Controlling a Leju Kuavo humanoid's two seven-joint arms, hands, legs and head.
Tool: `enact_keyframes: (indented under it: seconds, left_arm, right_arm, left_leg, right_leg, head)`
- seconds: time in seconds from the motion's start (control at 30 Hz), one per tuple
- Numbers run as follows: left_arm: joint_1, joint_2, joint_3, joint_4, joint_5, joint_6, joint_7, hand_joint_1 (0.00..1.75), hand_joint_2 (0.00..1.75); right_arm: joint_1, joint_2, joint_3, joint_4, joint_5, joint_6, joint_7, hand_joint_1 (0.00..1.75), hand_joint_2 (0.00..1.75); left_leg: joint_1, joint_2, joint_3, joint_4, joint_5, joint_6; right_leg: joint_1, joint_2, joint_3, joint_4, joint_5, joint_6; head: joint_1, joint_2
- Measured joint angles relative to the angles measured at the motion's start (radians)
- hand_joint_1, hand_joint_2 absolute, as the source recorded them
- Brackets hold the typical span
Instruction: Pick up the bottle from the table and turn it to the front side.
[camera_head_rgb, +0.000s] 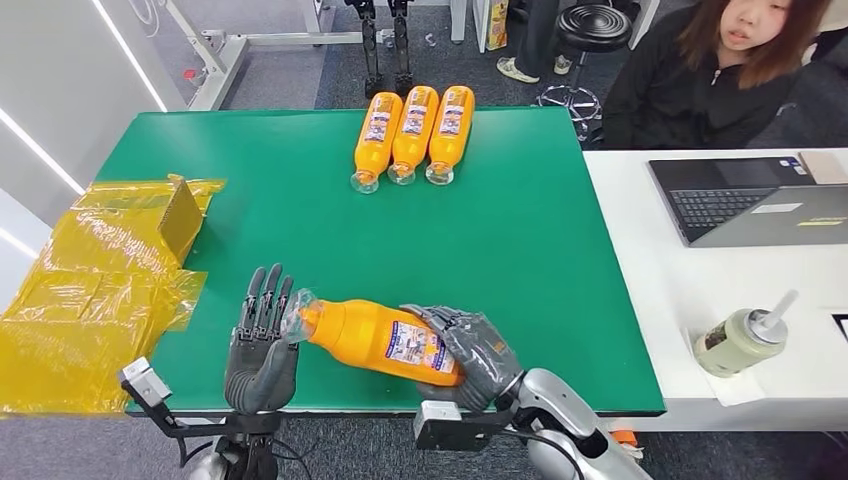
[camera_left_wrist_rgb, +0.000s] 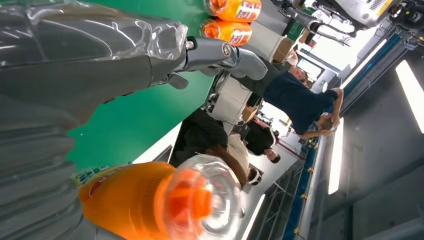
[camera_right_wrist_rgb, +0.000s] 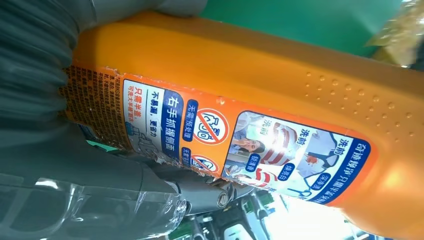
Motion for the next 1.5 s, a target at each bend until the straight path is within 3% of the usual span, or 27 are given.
enact_keyframes:
  seconds: [0.4, 0.57, 0.7, 0.83, 1.1, 1.23, 1.3, 1.37, 1.4, 1.5]
  left_arm:
    - [-0.05, -0.002, -0.063, 0.011, -0.038, 0.007, 0.007, 0.0, 1.75]
    - [-0.051, -0.002, -0.065, 0.004, -0.043, 0.029, -0.004, 0.04, 1.75]
    - [-0.039, -0.001, -0.065, -0.017, -0.048, 0.05, -0.008, 1.7, 1.75]
    - [-0.028, 0.0, -0.065, -0.036, -0.06, 0.065, -0.015, 1.75, 1.75]
    - [-0.011, 0.007, -0.065, -0.059, -0.074, 0.079, -0.03, 1.75, 1.75]
    - [-0.009, 0.008, -0.065, -0.061, -0.074, 0.084, -0.03, 1.75, 1.75]
    - [-0.008, 0.008, -0.065, -0.061, -0.073, 0.085, -0.03, 1.75, 1.75]
    - [-0.008, 0.008, -0.065, -0.061, -0.073, 0.085, -0.03, 1.75, 1.75]
    - [-0.008, 0.008, -0.065, -0.061, -0.073, 0.085, -0.03, 1.75, 1.75]
    - [-0.007, 0.009, -0.064, -0.061, -0.072, 0.085, -0.028, 1.75, 1.75]
  right_arm:
    - [0.038, 0.122, 0.034, 0.007, -0.013, 0.008, 0.017, 1.75, 1.75]
    - [0.035, 0.147, 0.046, 0.036, -0.052, 0.031, -0.024, 1.75, 1.75]
    - [0.025, 0.166, 0.051, 0.067, -0.062, 0.048, -0.05, 1.74, 1.75]
    - [0.014, 0.175, 0.054, 0.093, -0.076, 0.06, -0.061, 1.71, 1.75]
    - [-0.021, 0.176, 0.07, 0.139, -0.113, 0.072, -0.086, 1.47, 1.75]
    - [-0.034, 0.176, 0.077, 0.156, -0.115, 0.072, -0.093, 1.06, 1.75]
    - [-0.038, 0.176, 0.079, 0.161, -0.118, 0.071, -0.094, 0.71, 1.75]
    - [-0.04, 0.176, 0.081, 0.163, -0.123, 0.07, -0.095, 0.21, 1.75]
    - [-0.041, 0.176, 0.082, 0.164, -0.125, 0.068, -0.095, 0.07, 1.75]
    - [-0.041, 0.177, 0.092, 0.165, -0.125, 0.062, -0.098, 0.0, 1.75]
  left_leg:
    - [0.0, 0.0, 0.0, 0.0, 0.0, 0.0]
    - [0.0, 0.0, -0.001, 0.0, 0.0, 0.0]
    - [0.0, 0.0, -0.001, 0.0, 0.0, 0.0]
    - [0.0, 0.0, -0.001, 0.0, 0.0, 0.0]
    - [0.0, 0.0, -0.001, 0.0, 0.0, 0.0]
    - [0.0, 0.0, -0.001, 0.0, 0.0, 0.0]
    - [0.0, 0.0, -0.001, 0.0, 0.0, 0.0]
    - [0.0, 0.0, -0.001, 0.0, 0.0, 0.0]
    - [0.0, 0.0, -0.001, 0.0, 0.0, 0.0]
    - [0.0, 0.0, 0.0, 0.0, 0.0, 0.0]
  right_leg:
    - [0.0, 0.0, 0.0, 0.0, 0.0, 0.0]
    - [0.0, 0.0, 0.0, 0.0, 0.0, 0.0]
    - [0.0, 0.0, 0.0, 0.0, 0.0, 0.0]
    - [0.0, -0.001, 0.0, 0.0, 0.0, 0.0]
    - [0.0, -0.001, 0.0, 0.0, 0.0, 0.0]
    - [0.0, -0.001, 0.0, 0.0, 0.0, 0.0]
    - [0.0, -0.001, 0.0, 0.0, 0.0, 0.0]
    - [0.0, -0.001, 0.0, 0.0, 0.0, 0.0]
    - [0.0, -0.001, 0.0, 0.0, 0.0, 0.0]
    - [0.0, -0.001, 0.0, 0.0, 0.0, 0.0]
  head:
    - [0.0, 0.0]
    - [0.0, 0.0]
    - [0.0, 0.0]
    - [0.0, 0.0]
    - [0.0, 0.0]
    - [0.0, 0.0]
    - [0.0, 0.0]
    - [0.0, 0.0]
    - [0.0, 0.0]
    - [0.0, 0.0]
